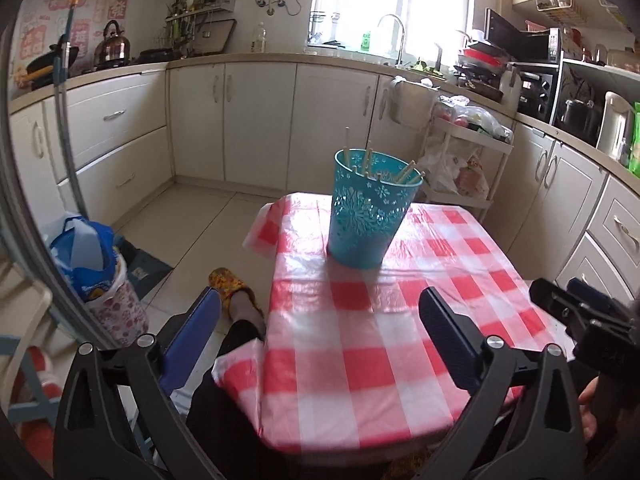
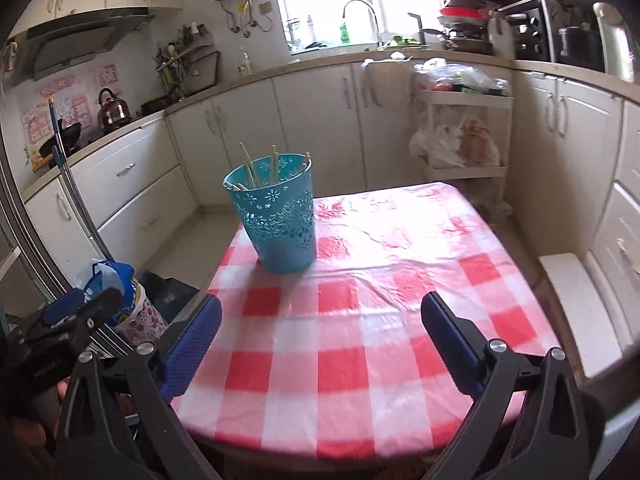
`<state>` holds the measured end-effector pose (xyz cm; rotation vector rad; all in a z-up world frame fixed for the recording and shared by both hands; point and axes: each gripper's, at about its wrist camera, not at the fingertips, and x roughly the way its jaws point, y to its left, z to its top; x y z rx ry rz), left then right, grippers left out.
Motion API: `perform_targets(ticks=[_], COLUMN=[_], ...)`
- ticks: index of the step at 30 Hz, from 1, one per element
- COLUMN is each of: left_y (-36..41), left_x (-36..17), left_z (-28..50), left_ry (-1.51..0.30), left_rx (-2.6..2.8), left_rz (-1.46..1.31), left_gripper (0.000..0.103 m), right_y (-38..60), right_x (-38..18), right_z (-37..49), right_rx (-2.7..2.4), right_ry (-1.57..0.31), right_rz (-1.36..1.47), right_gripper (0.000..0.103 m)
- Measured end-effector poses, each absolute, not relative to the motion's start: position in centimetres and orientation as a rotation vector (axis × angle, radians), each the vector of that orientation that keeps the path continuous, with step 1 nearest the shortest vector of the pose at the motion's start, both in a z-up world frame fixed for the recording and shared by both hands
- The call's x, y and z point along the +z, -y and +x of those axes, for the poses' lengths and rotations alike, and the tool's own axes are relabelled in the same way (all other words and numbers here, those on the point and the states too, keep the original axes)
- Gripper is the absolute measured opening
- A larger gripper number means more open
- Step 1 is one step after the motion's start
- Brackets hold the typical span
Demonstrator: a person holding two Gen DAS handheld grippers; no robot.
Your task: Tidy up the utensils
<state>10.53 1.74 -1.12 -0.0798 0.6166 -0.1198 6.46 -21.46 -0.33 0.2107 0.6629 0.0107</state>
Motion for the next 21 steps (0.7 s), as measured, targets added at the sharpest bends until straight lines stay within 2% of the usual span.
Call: perform_targets(ticks=[10, 15, 21], left_y=[-2.5, -3.0, -1.4], left_x=[1.0, 1.5, 2.2], left_z=[2.6, -0.6, -3.9], left_ry=[-0.705, -0.68, -0.642], left_rx=[-0.115, -0.1, -0.067], left_rz=[-0.099, -0.132, -0.036], left_gripper=[0.095, 0.095, 0.095], right_y=[19.2, 18.2, 19.0], right_x=[2.9, 2.8, 2.5], right_z=[-2.3, -6.0, -9.2], right_rx=[0.017, 0.017, -0.045], right_ry=[-0.671, -0.662, -0.665], right_rz=[0.208, 0.197, 0.237], right_gripper=[0.096, 0.096, 0.096])
